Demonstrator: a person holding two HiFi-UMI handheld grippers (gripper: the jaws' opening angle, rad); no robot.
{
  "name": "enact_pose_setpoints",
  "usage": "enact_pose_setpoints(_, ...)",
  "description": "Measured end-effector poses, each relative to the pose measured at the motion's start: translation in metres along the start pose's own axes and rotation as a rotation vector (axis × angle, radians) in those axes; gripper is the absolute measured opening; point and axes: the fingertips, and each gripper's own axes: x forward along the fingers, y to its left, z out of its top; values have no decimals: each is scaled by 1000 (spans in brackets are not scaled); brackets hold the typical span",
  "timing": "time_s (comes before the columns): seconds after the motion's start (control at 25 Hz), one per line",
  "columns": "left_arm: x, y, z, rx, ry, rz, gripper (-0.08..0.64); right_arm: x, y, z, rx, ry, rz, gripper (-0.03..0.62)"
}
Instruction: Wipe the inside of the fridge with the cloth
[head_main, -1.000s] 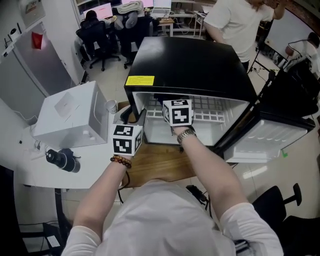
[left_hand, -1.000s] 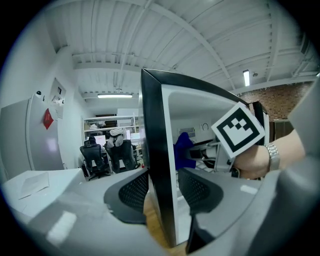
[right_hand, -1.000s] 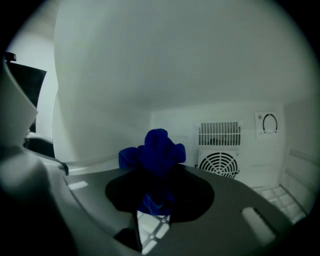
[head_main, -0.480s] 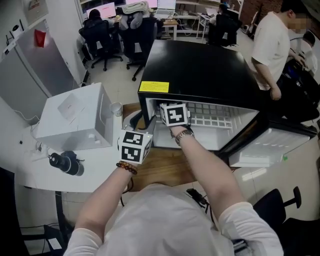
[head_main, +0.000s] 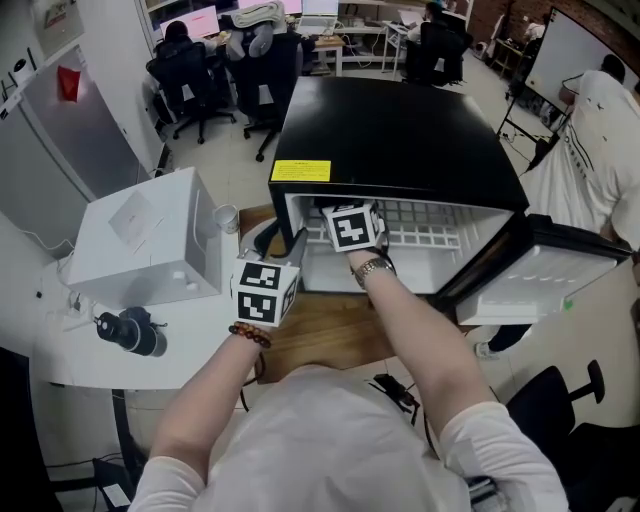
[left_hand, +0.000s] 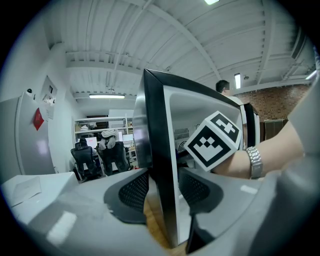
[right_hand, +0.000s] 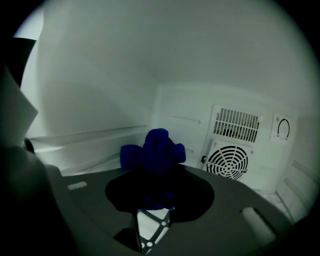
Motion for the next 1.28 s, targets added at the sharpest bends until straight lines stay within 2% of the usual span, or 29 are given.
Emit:
enact_pose_setpoints(0.64, 0, 0, 0, -13, -8, 1, 181, -23, -60, -21, 9, 16, -107, 118)
enact_pose_setpoints(1.28, -1, 2, 1, -44, -15, 15, 181, -52, -140, -48, 37, 50, -229, 118)
